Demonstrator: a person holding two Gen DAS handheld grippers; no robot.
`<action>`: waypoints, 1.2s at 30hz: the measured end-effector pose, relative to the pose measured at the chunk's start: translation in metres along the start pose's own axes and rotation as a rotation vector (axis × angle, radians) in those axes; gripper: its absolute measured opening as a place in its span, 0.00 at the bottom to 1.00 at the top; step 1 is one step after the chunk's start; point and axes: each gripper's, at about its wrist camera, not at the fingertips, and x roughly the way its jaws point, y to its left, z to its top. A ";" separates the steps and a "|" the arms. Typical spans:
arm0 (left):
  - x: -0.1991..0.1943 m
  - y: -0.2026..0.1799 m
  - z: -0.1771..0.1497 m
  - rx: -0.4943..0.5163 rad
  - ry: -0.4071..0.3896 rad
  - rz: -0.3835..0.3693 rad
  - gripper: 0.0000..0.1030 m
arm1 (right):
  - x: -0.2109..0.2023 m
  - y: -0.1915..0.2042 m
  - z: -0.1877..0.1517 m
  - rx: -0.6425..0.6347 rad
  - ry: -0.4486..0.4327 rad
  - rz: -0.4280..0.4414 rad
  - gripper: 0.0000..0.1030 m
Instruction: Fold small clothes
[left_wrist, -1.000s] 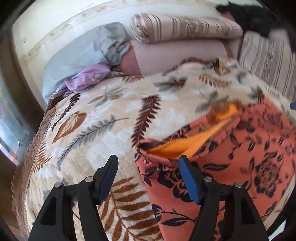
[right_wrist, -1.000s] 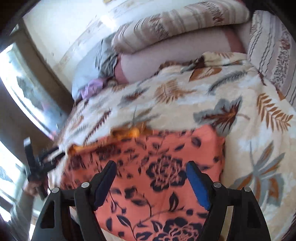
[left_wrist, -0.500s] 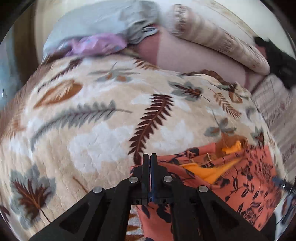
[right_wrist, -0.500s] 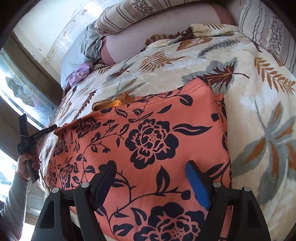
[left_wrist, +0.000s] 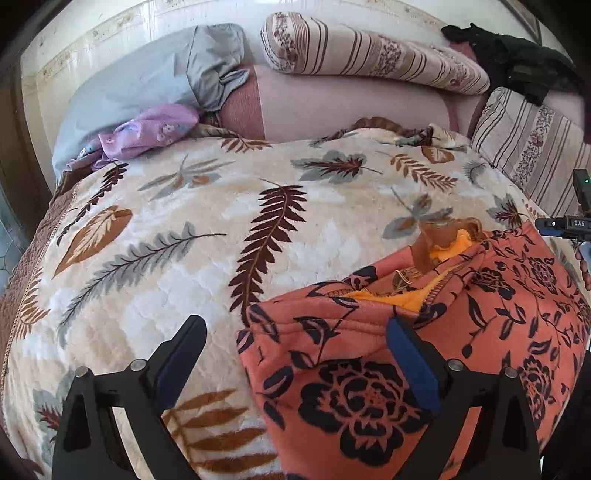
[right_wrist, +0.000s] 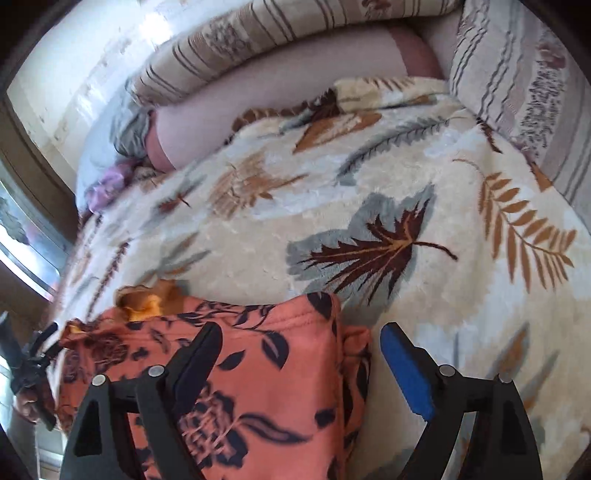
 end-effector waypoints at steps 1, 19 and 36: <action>0.004 -0.002 0.001 -0.001 -0.001 0.003 0.91 | 0.008 0.005 0.000 -0.024 0.018 -0.008 0.83; -0.189 -0.034 -0.034 0.034 -0.350 0.078 0.04 | -0.191 0.061 -0.047 -0.131 -0.411 -0.050 0.07; -0.026 0.032 -0.010 -0.126 0.033 0.278 0.58 | -0.041 -0.026 -0.023 0.112 -0.098 -0.162 0.73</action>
